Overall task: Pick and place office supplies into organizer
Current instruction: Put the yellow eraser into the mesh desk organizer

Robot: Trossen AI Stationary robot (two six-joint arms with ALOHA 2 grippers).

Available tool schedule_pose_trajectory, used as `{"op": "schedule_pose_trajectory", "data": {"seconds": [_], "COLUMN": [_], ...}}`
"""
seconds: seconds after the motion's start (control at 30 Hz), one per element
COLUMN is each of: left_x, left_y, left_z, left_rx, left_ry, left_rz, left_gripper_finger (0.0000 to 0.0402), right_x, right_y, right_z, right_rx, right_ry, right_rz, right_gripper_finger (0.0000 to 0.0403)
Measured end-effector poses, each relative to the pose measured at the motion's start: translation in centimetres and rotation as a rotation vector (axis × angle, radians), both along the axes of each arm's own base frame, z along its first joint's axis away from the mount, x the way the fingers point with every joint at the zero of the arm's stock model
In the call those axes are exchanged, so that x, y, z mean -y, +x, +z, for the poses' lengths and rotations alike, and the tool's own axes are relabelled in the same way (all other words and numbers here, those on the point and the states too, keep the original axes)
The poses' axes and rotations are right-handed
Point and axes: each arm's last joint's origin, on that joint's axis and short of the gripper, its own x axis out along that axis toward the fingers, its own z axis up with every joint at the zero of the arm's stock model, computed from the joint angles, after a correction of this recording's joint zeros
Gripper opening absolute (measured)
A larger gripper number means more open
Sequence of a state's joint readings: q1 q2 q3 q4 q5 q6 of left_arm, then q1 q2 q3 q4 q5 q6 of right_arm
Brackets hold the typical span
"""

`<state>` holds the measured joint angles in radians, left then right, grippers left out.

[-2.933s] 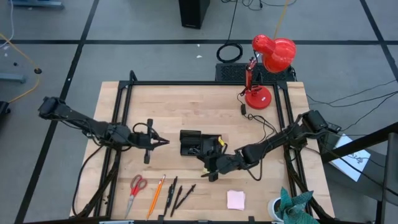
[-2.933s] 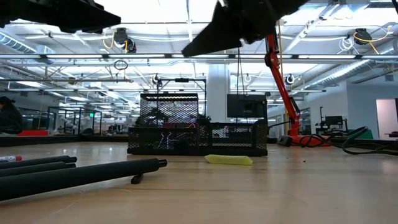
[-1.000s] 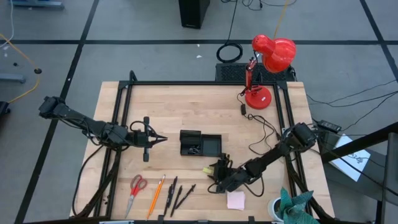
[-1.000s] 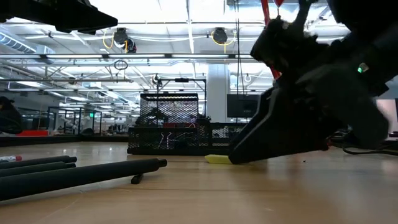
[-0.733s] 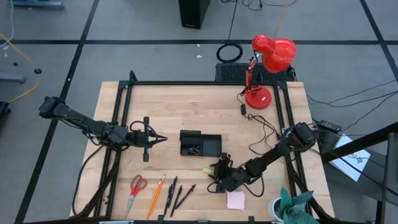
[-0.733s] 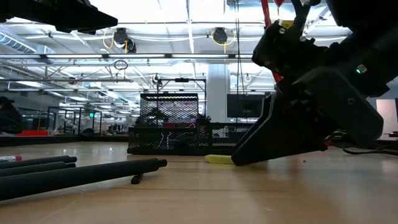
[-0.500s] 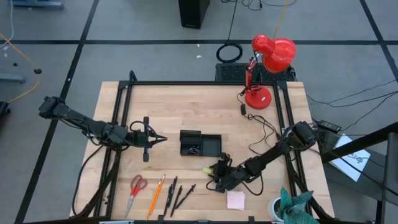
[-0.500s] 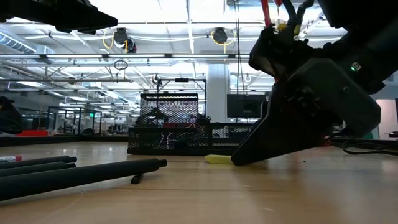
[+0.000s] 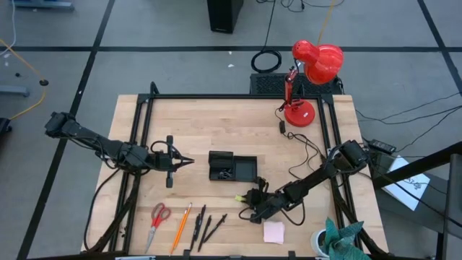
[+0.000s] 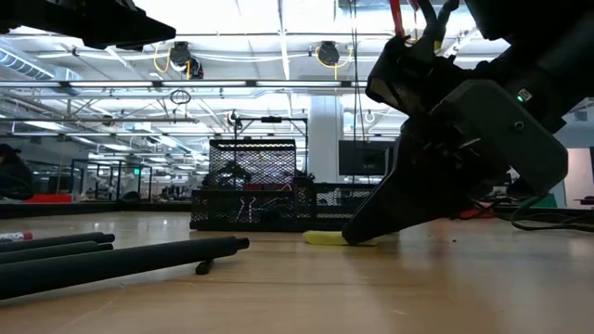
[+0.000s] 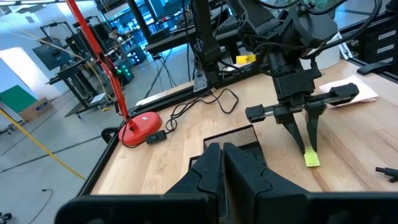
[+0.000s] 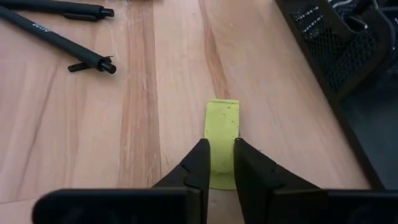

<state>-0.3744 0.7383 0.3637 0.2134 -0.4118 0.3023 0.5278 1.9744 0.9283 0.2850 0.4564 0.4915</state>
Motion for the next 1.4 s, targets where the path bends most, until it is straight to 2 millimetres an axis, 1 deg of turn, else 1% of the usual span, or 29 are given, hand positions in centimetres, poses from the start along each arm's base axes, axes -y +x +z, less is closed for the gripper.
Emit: {"op": "schedule_pose_trajectory", "data": {"seconds": [0.07,0.23,0.43,0.53,0.67,0.87,0.93,1.07,1.17,1.23,1.33,1.4], "left_x": [0.0,0.0,0.0,0.0,0.0,0.0,0.0,0.0,0.0,0.0,0.0,0.0], "left_y": [0.0,0.0,0.0,0.0,0.0,0.0,0.0,0.0,0.0,0.0,0.0,0.0], "left_z": [0.0,0.0,0.0,0.0,0.0,0.0,0.0,0.0,0.0,0.0,0.0,0.0], "left_rx": [0.0,0.0,-0.001,-0.001,-0.001,-0.001,-0.001,-0.001,-0.001,-0.001,-0.001,-0.001], "left_ry": [0.0,0.005,0.008,0.008,0.009,0.009,0.009,0.009,0.009,0.009,0.01,0.01], "left_rz": [0.0,-0.001,-0.001,-0.001,-0.001,-0.001,-0.001,-0.001,0.0,0.0,0.0,0.0], "left_gripper_finger": [0.0026,0.0026,0.0026,0.0026,0.0026,0.0026,0.0026,0.0026,0.0026,0.0026,0.0026,0.0026], "right_x": [0.0,0.0,-0.3,0.1,0.3,2.0,2.2,2.7,3.6,4.2,5.0,5.3], "right_y": [0.0,0.1,0.1,0.4,0.9,2.2,2.9,4.4,5.2,5.9,6.7,6.8], "right_z": [0.2,0.7,2.1,2.8,3.8,5.5,6.1,7.5,8.2,8.7,8.8,8.3], "right_rx": [0.01,0.029,0.069,0.104,0.169,0.269,0.282,0.26,0.213,0.213,0.208,0.176], "right_ry": [-0.005,-0.011,-0.007,-0.014,-0.037,-0.098,-0.112,-0.149,-0.193,-0.2,-0.182,-0.196], "right_rz": [0.01,0.026,0.077,0.064,0.089,0.082,0.086,0.099,0.091,0.081,0.097,0.094], "right_gripper_finger": [0.0042,0.0056,0.0053,0.0053,0.0053,0.0054,0.0054,0.0054,0.0054,0.0054,0.0054,0.0054]}}
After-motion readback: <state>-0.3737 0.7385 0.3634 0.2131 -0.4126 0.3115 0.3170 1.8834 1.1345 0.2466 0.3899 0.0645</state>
